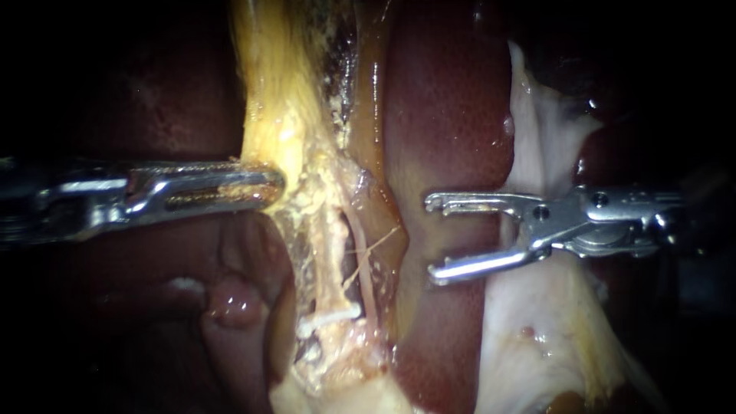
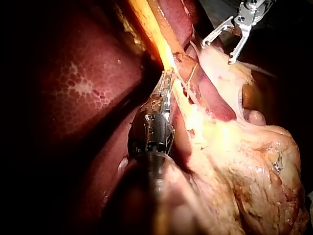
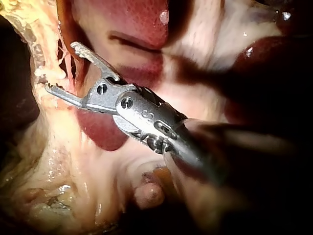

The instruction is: Going back first clip left tube

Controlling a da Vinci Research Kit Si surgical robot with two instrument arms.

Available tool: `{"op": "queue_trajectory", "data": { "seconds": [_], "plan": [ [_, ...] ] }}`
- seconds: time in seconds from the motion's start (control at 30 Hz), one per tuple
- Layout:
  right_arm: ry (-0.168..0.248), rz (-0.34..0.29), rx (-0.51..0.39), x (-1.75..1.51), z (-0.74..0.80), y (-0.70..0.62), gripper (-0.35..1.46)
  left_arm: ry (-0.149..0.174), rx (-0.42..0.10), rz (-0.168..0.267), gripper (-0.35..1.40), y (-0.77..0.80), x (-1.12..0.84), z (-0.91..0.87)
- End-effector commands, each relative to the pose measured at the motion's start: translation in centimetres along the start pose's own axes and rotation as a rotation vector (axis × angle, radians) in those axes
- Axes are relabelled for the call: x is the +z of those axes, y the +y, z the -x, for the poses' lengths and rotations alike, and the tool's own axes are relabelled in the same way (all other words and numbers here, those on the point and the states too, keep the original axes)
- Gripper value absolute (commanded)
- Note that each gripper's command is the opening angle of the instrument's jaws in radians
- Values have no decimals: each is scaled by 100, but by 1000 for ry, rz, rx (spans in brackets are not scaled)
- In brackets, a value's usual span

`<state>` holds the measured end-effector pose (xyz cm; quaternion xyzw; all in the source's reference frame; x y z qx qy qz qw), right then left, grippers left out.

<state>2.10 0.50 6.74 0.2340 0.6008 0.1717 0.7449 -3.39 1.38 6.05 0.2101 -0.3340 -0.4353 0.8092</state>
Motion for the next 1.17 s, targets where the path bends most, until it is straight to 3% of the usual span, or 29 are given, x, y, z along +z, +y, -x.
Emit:
{"op": "queue_trajectory", "data": {
  "seconds": [0.03, 0.23, 0.57, 1.17],
  "plan": [
    [0, 0, -1, 0, 1, 1, 60, 2, -9, -7, -35, 4, 5, -3],
    [-1, 0, -7, 0, 1, 1, 60, 26, -32, -18, -35, 18, 35, -20],
    [-1, -1, -7, 0, 1, 0, 60, 69, -33, -37, -35, 13, 78, -35],
    [-1, 0, -13, -1, 1, -1, 60, 71, -30, -41, -35, 13, 77, -34]
  ]
}}
